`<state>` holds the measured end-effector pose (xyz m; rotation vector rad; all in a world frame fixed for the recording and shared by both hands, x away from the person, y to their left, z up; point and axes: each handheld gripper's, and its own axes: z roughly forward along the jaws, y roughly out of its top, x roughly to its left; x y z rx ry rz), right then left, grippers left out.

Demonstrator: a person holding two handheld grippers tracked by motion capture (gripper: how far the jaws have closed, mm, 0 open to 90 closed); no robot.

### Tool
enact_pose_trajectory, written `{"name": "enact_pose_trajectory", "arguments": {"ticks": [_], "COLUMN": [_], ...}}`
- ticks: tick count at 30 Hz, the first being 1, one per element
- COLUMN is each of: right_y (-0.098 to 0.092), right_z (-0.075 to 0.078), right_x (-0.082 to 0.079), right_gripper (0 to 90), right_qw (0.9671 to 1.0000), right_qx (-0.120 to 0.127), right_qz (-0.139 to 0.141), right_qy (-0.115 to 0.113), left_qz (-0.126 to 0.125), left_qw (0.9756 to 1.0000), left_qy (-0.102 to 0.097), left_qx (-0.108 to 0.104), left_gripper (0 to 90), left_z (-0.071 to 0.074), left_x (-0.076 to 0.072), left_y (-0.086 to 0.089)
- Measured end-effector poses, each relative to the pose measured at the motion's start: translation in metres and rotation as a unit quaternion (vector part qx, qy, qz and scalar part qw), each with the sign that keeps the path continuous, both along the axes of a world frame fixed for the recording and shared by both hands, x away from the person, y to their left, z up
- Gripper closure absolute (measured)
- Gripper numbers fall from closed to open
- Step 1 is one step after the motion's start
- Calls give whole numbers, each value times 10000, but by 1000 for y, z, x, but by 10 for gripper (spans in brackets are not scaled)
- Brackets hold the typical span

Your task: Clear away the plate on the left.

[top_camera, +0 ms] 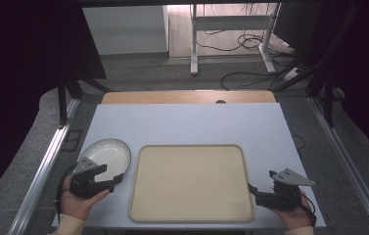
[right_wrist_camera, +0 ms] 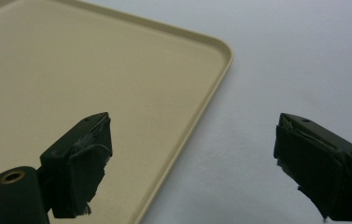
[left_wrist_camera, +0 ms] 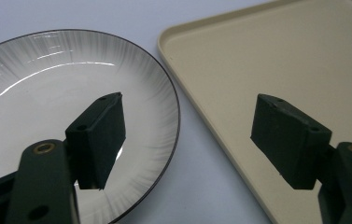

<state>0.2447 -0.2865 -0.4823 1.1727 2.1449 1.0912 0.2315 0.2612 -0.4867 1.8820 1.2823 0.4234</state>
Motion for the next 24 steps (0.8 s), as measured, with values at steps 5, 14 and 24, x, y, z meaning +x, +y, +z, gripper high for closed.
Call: {"name": "enact_pose_trajectory", "arguments": {"ticks": [5,14,24], "right_y": [1,6,11], "right_z": [-1,0,-2], "right_x": [1,2,6], "right_gripper": [128,133,145], "right_qw": [10000,9998,9996], "right_qx": [28,124,39], "right_qz": [68,143,234], "right_qy": [65,107,155], "left_qz": [-42,99,234], "left_qw": [10000,9999,9996], "left_qy": [21,-28,-5], "left_qx": [16,80,158], "left_gripper": [291,295,335], "left_z": [1,1,0], "left_x": [1,3,6], "left_y": [3,11,20]}}
